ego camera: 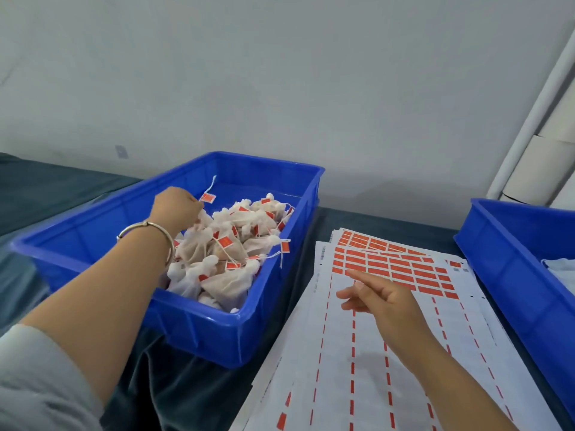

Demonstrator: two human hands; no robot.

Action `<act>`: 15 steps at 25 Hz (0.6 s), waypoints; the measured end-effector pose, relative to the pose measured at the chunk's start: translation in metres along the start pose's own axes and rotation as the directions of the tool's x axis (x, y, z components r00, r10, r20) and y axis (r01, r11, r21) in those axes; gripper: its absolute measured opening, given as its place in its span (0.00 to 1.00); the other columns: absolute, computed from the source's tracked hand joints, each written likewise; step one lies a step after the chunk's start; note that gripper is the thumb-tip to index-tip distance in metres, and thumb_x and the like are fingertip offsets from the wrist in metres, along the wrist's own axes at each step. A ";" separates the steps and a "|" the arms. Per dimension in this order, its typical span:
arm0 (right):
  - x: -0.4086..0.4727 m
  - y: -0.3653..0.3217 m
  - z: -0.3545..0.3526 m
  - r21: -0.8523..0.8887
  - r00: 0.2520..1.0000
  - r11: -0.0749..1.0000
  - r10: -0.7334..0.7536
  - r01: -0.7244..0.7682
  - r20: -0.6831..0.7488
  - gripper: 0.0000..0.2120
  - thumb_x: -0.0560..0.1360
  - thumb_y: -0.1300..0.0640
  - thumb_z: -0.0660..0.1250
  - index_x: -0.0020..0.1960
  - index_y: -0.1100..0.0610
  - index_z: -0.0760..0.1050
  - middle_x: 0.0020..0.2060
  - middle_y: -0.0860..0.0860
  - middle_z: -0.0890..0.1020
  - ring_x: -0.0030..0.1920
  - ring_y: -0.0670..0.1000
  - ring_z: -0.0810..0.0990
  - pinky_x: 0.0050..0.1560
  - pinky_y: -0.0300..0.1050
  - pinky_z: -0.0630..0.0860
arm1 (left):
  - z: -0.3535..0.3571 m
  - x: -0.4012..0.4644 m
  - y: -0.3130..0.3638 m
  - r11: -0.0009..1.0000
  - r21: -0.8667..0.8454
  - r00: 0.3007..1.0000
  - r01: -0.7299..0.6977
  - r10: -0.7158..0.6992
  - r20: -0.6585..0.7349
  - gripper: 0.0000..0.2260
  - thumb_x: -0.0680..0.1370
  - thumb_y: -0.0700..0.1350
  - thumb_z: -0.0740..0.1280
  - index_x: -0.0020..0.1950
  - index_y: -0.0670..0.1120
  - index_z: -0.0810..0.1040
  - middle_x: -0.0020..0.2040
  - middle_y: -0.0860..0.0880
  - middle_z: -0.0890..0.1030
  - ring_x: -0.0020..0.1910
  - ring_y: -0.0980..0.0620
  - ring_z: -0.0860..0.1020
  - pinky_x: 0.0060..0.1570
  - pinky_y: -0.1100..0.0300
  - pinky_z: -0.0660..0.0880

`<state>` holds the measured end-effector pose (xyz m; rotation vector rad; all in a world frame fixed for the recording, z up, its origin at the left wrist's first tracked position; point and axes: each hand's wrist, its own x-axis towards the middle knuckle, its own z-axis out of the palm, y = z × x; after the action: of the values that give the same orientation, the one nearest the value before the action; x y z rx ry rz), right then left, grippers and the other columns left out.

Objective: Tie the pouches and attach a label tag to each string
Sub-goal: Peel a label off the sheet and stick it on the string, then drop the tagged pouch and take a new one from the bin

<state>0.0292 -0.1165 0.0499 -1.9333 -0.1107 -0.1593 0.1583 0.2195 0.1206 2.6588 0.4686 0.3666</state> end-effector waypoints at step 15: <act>-0.014 -0.037 -0.086 -0.113 0.993 0.994 -0.009 -0.004 -0.114 0.09 0.79 0.50 0.58 0.48 0.39 0.75 0.39 0.39 0.84 0.41 0.39 0.82 0.38 0.29 0.76 | 0.013 -0.116 0.155 0.860 -0.205 0.858 -0.468 0.498 0.126 0.10 0.78 0.45 0.59 0.43 0.43 0.77 0.39 0.46 0.79 0.36 0.51 0.75 0.33 0.59 0.70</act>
<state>0.0044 -0.1834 0.1125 -2.0320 -0.0279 -0.2829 0.0984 0.0383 0.1568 2.5818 -0.2915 0.2948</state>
